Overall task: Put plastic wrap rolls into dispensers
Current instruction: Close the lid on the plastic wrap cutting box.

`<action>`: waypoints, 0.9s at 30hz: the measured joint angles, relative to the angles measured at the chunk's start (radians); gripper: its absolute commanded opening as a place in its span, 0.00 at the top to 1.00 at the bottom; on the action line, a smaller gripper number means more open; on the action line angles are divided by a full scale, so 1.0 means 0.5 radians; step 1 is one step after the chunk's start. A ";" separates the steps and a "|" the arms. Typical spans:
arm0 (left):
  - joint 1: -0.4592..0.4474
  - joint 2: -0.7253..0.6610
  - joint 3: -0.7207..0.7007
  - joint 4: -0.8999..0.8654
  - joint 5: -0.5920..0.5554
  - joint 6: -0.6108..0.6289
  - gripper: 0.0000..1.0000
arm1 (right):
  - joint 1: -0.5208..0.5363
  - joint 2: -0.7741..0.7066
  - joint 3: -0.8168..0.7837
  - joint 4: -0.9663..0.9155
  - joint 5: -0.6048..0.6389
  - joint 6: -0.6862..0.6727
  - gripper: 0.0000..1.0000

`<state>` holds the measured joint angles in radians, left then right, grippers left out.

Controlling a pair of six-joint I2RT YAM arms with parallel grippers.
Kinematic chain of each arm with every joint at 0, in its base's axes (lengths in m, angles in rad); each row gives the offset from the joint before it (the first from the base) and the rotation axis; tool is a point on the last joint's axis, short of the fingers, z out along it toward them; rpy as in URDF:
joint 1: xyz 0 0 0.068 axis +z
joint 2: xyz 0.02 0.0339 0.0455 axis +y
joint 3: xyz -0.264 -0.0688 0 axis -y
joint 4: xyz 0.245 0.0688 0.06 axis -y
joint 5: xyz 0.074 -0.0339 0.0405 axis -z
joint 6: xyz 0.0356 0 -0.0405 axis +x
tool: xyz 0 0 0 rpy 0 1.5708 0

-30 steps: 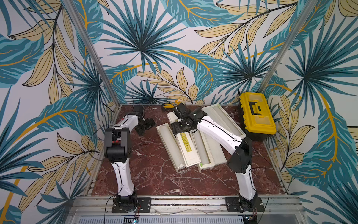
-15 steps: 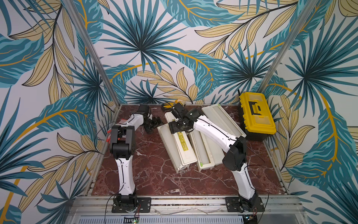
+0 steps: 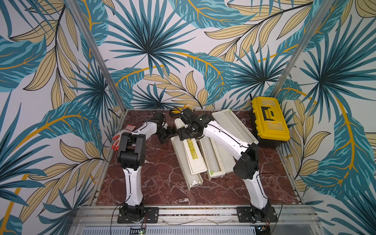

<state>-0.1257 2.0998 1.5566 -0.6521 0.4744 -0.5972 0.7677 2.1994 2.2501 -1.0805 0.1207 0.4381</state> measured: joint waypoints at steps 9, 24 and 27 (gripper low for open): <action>0.438 -0.283 -0.053 -0.034 -0.202 -0.034 0.00 | 0.092 0.021 0.000 -0.158 -0.018 0.106 0.31; 0.530 -0.620 -0.582 -0.072 -0.231 0.035 0.00 | 0.211 0.288 0.001 -0.137 0.108 0.103 0.30; 0.531 -0.654 -0.618 -0.074 -0.230 0.053 0.00 | 0.211 0.289 0.001 -0.136 0.127 0.103 0.29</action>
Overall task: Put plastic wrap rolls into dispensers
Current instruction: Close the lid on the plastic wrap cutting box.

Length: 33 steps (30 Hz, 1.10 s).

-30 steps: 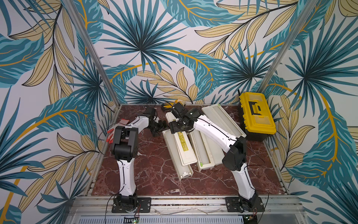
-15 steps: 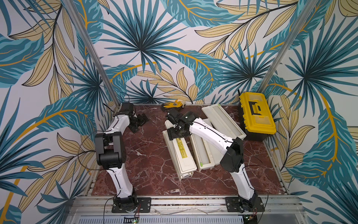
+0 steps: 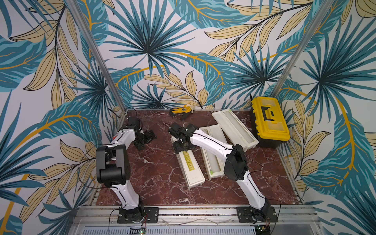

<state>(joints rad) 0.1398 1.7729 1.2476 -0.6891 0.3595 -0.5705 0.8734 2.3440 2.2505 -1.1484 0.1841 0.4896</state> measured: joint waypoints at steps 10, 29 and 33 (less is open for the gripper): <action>0.004 -0.015 -0.084 0.001 0.007 0.021 0.00 | 0.008 0.017 0.000 0.053 -0.002 0.000 0.24; 0.002 -0.027 -0.204 0.002 0.111 0.047 0.00 | 0.012 0.094 0.008 0.072 -0.019 -0.027 0.01; -0.017 -0.050 -0.239 0.000 0.143 0.047 0.00 | 0.008 0.089 0.002 0.069 -0.038 -0.043 0.01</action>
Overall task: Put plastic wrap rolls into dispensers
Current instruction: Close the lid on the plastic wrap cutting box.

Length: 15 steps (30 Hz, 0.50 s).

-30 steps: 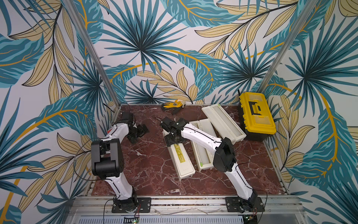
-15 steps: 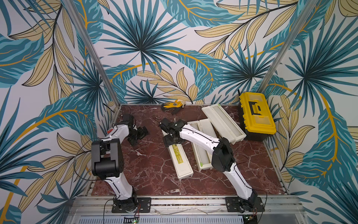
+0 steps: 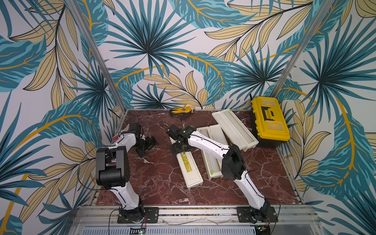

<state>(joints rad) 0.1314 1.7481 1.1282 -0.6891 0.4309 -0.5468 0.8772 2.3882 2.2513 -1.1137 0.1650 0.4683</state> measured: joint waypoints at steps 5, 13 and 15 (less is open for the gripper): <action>-0.035 -0.011 -0.010 0.001 0.018 0.000 0.00 | -0.008 -0.031 -0.016 -0.027 -0.045 -0.011 0.01; -0.129 -0.038 -0.028 0.005 0.044 -0.009 0.00 | -0.018 -0.109 -0.085 -0.034 -0.084 -0.029 0.01; -0.150 -0.057 -0.053 0.004 0.044 -0.016 0.00 | -0.018 -0.109 -0.089 -0.032 -0.078 -0.053 0.01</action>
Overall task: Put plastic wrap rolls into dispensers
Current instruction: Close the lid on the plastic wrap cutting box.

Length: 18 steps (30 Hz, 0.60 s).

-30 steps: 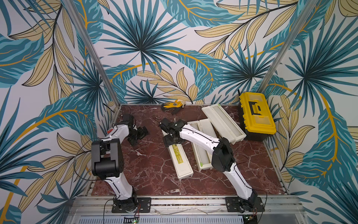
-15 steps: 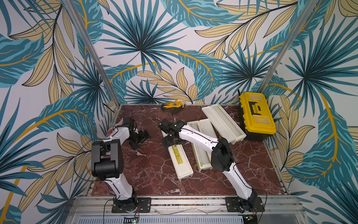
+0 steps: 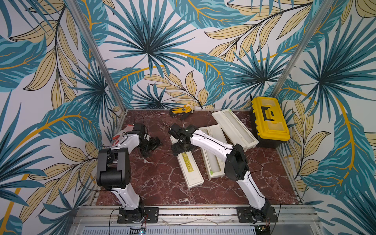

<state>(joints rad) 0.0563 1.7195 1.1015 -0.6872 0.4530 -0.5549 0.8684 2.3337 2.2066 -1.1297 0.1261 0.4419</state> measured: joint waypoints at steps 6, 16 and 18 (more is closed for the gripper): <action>-0.020 -0.093 -0.053 -0.003 0.000 -0.029 0.00 | 0.000 0.000 0.019 0.002 0.007 -0.094 0.01; -0.082 -0.220 -0.157 -0.002 -0.001 -0.089 0.00 | -0.011 0.000 0.060 -0.036 -0.031 -0.140 0.01; -0.106 -0.221 -0.171 -0.002 -0.002 -0.095 0.00 | -0.011 0.000 0.060 -0.043 -0.031 -0.139 0.01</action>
<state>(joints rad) 0.0032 1.6089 1.0161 -0.6884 0.4522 -0.6025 0.8631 2.3337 2.2368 -1.1511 0.1108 0.3725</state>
